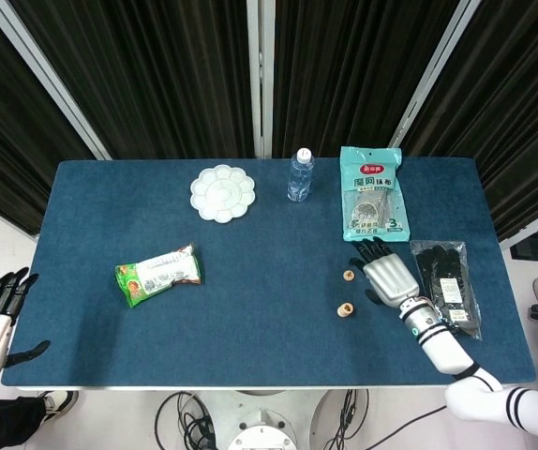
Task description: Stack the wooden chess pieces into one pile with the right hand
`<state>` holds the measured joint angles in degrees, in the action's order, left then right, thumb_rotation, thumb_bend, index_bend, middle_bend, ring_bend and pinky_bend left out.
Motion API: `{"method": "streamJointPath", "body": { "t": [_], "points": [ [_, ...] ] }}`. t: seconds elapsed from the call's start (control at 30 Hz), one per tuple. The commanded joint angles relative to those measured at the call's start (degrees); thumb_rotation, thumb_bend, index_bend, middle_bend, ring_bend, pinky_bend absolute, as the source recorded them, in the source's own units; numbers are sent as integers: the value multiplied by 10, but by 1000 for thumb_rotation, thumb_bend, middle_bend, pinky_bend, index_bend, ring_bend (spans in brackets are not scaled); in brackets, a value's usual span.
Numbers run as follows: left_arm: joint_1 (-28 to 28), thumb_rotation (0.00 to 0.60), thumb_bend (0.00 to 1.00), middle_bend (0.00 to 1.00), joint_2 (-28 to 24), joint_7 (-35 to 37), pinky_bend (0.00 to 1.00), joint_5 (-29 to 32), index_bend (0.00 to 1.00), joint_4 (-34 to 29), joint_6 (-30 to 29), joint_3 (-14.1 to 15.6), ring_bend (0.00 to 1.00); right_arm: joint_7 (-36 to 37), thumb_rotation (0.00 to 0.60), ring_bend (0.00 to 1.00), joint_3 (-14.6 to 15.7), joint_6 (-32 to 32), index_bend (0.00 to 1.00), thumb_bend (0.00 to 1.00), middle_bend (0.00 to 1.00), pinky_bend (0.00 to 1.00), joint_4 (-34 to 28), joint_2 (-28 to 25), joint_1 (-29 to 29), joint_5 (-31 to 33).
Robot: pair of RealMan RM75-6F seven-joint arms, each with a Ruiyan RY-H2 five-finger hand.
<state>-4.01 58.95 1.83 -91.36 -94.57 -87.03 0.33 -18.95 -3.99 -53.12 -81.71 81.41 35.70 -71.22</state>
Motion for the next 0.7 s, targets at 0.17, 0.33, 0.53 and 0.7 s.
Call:
{"method": "streamJointPath", "body": {
  "t": [0.17,0.33,0.53,0.7],
  "points": [
    [-1,600,0,1,0,5,0,4,66,4,3,-1,0,-9,600,0,-14,10,256,223,42,0,64,62,11,26],
    [-1,600,0,1,1,8,0,5,65,6,3,-2,0,-6,600,0,-18,11,308,224,54,0,88,84,16,28],
    [-1,600,0,1,1,10,0,5,65,6,4,-1,0,-9,600,0,-21,11,377,226,65,0,105,97,17,32],
    [-1,600,0,1,1,9,0,5,65,6,3,-1,0,-9,600,0,-21,15,408,228,68,0,109,99,18,33]
  ]
}}
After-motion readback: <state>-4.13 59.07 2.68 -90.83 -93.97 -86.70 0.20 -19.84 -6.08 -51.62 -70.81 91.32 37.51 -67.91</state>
